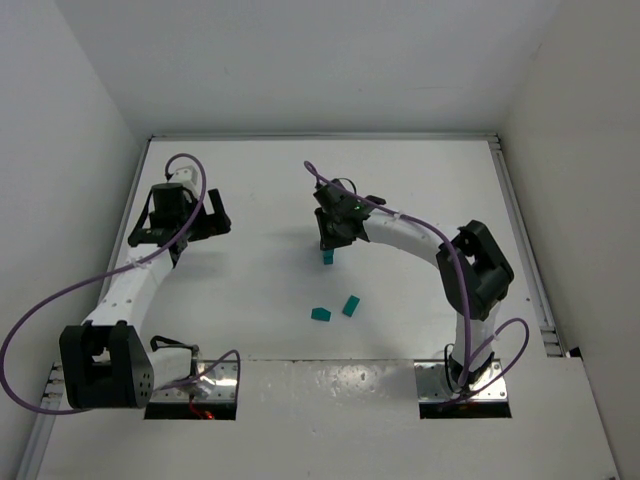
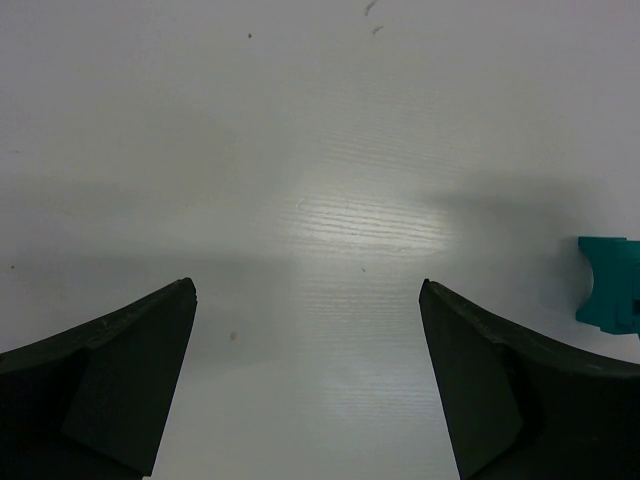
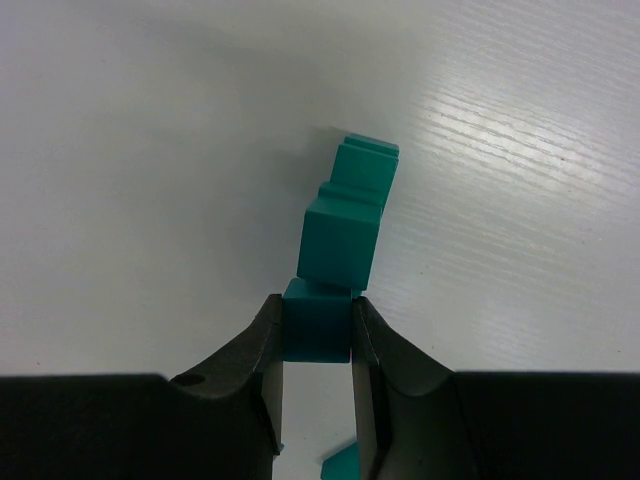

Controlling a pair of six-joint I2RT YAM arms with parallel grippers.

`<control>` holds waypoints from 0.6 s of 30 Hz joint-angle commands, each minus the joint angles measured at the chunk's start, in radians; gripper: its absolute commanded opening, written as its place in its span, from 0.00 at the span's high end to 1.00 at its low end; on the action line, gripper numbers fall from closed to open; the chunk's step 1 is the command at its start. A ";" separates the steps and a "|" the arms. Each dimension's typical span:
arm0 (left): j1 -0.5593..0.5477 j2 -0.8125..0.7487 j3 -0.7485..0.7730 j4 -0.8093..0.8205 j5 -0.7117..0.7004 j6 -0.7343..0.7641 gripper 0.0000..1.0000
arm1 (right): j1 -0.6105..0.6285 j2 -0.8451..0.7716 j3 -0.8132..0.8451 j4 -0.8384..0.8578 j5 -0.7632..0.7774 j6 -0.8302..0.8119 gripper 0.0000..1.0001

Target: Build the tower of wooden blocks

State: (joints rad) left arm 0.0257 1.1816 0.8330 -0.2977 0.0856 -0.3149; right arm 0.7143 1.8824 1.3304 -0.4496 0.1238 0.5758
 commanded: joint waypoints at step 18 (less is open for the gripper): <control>-0.010 0.016 0.044 0.034 0.020 0.010 0.00 | -0.013 0.006 0.041 0.031 0.022 0.013 0.95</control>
State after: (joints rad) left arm 0.0257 1.1980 0.8349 -0.2970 0.0906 -0.3149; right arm 0.7067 1.8824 1.3304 -0.4492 0.1307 0.5758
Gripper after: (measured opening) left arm 0.997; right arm 0.264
